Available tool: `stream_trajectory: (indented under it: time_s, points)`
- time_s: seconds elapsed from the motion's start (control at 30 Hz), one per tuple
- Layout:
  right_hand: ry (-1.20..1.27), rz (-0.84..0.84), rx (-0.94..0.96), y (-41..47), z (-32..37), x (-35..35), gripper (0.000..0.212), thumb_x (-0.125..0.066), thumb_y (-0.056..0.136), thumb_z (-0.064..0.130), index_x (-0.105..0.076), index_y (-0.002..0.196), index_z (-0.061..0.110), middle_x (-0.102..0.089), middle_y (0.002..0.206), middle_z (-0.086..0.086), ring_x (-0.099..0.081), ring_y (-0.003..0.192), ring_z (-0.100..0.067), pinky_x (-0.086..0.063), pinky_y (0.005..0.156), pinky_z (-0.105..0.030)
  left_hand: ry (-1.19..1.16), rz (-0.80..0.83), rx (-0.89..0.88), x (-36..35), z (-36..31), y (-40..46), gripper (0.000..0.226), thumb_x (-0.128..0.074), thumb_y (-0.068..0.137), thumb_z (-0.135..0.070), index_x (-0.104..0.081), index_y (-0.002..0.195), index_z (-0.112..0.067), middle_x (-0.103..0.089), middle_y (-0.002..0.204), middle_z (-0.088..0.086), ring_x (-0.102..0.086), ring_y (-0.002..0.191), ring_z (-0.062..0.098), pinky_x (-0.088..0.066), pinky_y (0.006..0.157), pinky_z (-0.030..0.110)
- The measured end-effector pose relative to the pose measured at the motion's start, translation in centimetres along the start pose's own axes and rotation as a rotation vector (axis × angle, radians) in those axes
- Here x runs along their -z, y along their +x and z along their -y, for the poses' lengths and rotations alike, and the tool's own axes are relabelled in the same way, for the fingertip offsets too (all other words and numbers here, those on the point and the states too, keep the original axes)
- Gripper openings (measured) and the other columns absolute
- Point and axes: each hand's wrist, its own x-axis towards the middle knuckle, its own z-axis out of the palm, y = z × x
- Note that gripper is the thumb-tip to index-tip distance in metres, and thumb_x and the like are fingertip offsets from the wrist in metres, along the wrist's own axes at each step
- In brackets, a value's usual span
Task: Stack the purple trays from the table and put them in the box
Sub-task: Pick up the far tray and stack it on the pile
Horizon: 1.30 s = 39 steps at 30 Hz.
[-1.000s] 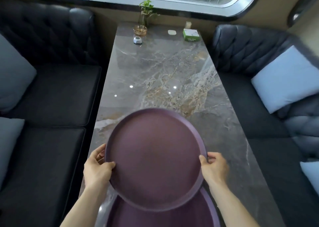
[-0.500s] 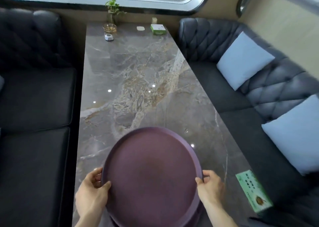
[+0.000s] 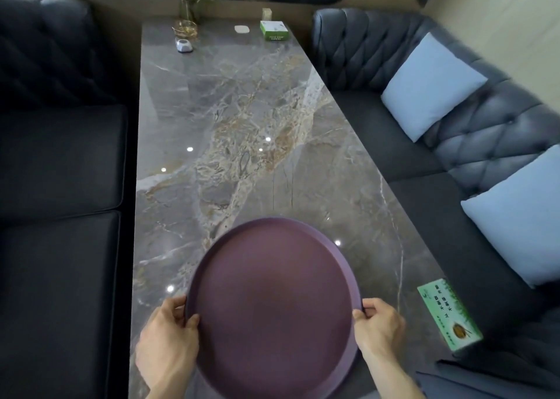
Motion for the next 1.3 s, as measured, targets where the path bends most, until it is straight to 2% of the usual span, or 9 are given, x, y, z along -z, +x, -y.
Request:
stream_trajectory:
  time_s: [0.1, 0.17, 0.23, 0.4, 0.5, 0.7, 0.87, 1.03, 1.3]
  points:
    - [0.016, 0.028, 0.009, 0.3, 0.1, 0.4, 0.021, -0.074, 0.079, -0.003, -0.069, 0.071, 0.016, -0.055, 0.057, 0.009, -0.057, 0.072, -0.028, -0.046, 0.071, -0.031, 0.038, -0.014, -0.020, 0.0, 0.0, 0.0, 0.029, -0.077, 0.073, -0.021, -0.068, 0.098, -0.033, -0.074, 0.093, -0.007, -0.068, 0.095, 0.025, -0.049, 0.076, 0.037]
    - [-0.001, 0.028, 0.004, 0.3, 0.1, 0.4, 0.008, -0.074, 0.080, -0.002, -0.075, 0.080, 0.007, -0.059, 0.062, 0.001, -0.059, 0.075, -0.030, -0.052, 0.074, -0.035, 0.042, -0.022, -0.023, 0.0, 0.0, -0.1, 0.029, -0.076, 0.074, -0.020, -0.068, 0.099, -0.032, -0.074, 0.092, -0.007, -0.068, 0.094, 0.025, -0.048, 0.075, 0.037]
    - [-0.022, 0.024, -0.003, 0.3, 0.1, 0.3, 0.007, -0.075, 0.080, -0.001, -0.077, 0.085, 0.004, -0.067, 0.072, -0.008, -0.062, 0.078, -0.032, -0.055, 0.077, -0.038, 0.051, -0.028, -0.034, -0.1, 0.0, -0.1, 0.028, -0.076, 0.075, -0.019, -0.068, 0.099, -0.030, -0.073, 0.093, -0.007, -0.068, 0.095, 0.025, -0.047, 0.074, 0.037]
    - [-0.051, 0.038, -0.002, 0.6, 0.0, 0.2, 0.016, -0.077, 0.080, 0.004, -0.078, 0.095, 0.010, -0.076, 0.090, -0.011, -0.068, 0.086, -0.035, -0.057, 0.080, -0.038, 0.103, -0.024, -0.082, 0.0, 0.3, 0.0, 0.027, -0.074, 0.076, -0.018, -0.069, 0.099, -0.029, -0.073, 0.097, -0.004, -0.068, 0.094, 0.028, -0.049, 0.074, 0.038]
    - [-0.054, 0.050, -0.009, 0.8, -0.1, 0.3, 0.015, -0.077, 0.079, 0.005, -0.077, 0.092, 0.012, -0.075, 0.087, -0.008, -0.068, 0.083, -0.032, -0.058, 0.079, -0.039, 0.146, -0.012, -0.107, -0.1, 0.4, 0.1, 0.028, -0.075, 0.076, -0.019, -0.069, 0.103, -0.026, -0.073, 0.098, -0.002, -0.068, 0.094, 0.028, -0.051, 0.078, 0.041]
    - [-0.090, 0.079, -0.004, 1.2, 0.0, 0.4, 0.011, -0.076, 0.079, 0.005, -0.076, 0.086, 0.014, -0.073, 0.082, -0.005, -0.059, 0.075, -0.026, -0.049, 0.072, -0.028, 0.178, 0.017, -0.098, 0.1, 0.3, 0.7, 0.029, -0.075, 0.075, -0.018, -0.068, 0.103, -0.022, -0.074, 0.095, -0.001, -0.066, 0.094, 0.031, -0.048, 0.078, 0.041]
    - [-0.054, 0.085, -0.054, 1.4, -0.4, 0.4, 0.013, -0.075, 0.080, 0.003, -0.074, 0.086, 0.015, -0.072, 0.083, -0.005, -0.061, 0.077, -0.025, -0.050, 0.074, -0.028, 0.233, 0.021, -0.147, 0.2, 0.5, 0.8, 0.025, -0.065, 0.078, -0.020, -0.066, 0.103, -0.021, -0.072, 0.095, -0.001, -0.065, 0.089, 0.031, -0.046, 0.077, 0.041]
    - [-0.114, 0.092, -0.016, 1.5, -0.3, 0.3, 0.009, -0.073, 0.082, 0.004, -0.073, 0.084, 0.012, -0.071, 0.085, -0.007, -0.057, 0.071, -0.024, -0.043, 0.066, -0.025, 0.369, 0.046, -0.292, 0.0, 0.4, 1.1, 0.050, -0.059, 0.084, -0.022, -0.052, 0.133, -0.033, -0.067, 0.107, 0.003, -0.066, 0.087, 0.037, -0.044, 0.073, 0.043]
    - [-0.156, 0.075, 0.003, 1.5, -0.2, 0.3, 0.012, -0.073, 0.080, 0.003, -0.068, 0.077, 0.013, -0.068, 0.077, -0.006, -0.056, 0.068, -0.025, -0.043, 0.064, -0.027, 0.420, 0.108, -0.255, 0.3, -0.2, 0.8, 0.053, -0.060, 0.089, -0.025, -0.049, 0.141, -0.030, -0.064, 0.105, 0.007, -0.065, 0.087, 0.038, -0.042, 0.073, 0.042]
